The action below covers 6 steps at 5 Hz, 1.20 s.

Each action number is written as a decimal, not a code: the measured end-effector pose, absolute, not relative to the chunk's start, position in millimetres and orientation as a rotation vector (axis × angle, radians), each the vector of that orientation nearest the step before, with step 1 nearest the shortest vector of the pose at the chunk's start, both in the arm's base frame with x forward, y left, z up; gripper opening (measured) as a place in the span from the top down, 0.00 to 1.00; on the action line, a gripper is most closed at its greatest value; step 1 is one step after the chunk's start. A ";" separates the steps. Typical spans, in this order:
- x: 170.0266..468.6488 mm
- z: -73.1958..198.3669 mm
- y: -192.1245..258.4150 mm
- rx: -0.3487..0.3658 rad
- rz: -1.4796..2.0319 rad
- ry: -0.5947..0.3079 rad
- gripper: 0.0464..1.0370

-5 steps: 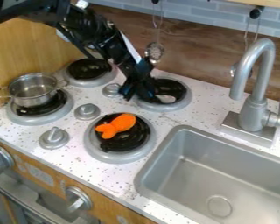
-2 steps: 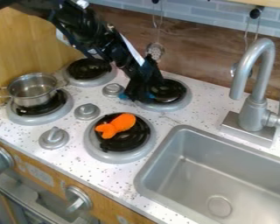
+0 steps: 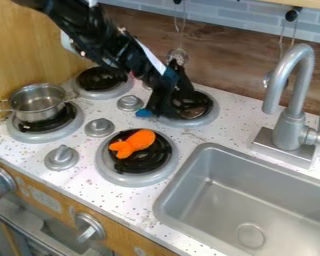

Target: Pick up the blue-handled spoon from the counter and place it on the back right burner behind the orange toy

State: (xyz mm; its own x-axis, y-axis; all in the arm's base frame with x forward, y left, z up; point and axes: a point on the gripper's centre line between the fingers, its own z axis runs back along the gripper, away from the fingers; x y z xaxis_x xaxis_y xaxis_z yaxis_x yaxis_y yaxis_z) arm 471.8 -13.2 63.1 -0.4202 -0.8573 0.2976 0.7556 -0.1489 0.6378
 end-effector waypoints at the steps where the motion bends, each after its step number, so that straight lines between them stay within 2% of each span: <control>1: 462.3 79.0 -15.6 0.181 -1.796 -0.925 0.04; 2: 446.3 100.3 -10.7 0.200 -1.797 -0.922 0.04; 3: 421.1 115.9 -1.3 0.195 -1.818 -0.844 0.04; 4: 386.3 119.8 3.5 0.181 -1.832 -0.750 0.04; 6: 386.2 125.6 4.0 0.199 -1.825 -0.755 0.04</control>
State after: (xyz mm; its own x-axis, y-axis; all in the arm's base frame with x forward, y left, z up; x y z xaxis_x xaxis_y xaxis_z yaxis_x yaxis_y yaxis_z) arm 386.2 4.0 125.6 -0.3885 -0.8952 0.2184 0.7880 -0.1999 0.5823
